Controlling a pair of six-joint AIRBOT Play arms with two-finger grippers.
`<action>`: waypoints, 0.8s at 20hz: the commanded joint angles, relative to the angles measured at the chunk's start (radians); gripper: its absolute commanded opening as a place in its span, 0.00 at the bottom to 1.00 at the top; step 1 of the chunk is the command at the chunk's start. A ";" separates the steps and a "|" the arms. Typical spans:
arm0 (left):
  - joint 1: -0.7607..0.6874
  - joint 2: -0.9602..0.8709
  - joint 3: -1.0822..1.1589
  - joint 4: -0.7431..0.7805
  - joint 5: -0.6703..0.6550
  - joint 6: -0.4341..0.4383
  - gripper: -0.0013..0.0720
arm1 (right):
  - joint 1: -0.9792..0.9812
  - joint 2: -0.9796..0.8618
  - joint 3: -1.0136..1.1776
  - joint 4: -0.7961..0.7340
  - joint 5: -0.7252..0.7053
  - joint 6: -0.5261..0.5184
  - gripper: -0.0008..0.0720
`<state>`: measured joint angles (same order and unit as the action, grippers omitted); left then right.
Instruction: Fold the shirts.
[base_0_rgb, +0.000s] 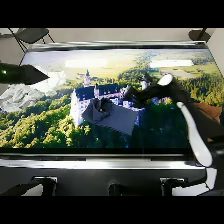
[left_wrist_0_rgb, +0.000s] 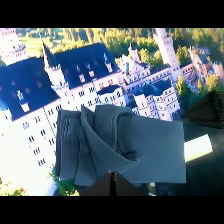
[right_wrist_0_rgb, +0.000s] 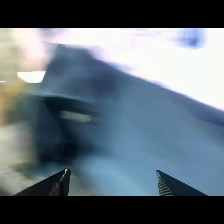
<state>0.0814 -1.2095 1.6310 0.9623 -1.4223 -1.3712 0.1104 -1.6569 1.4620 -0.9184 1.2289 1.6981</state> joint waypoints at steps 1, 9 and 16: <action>-0.001 0.003 -0.059 0.000 0.002 0.012 0.06 | -0.070 0.098 -0.139 -0.331 0.148 0.076 0.86; -0.002 0.004 -0.077 -0.002 0.000 0.011 0.06 | 0.056 0.049 -0.433 0.158 -0.339 -0.098 0.63; -0.002 0.003 -0.077 -0.001 0.070 0.011 0.06 | -0.090 0.171 -0.204 0.240 -0.147 -0.228 0.08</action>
<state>0.0799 -1.2068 1.5547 0.9611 -1.3884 -1.3609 0.0925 -1.5425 1.1542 -0.7067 1.0000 1.5089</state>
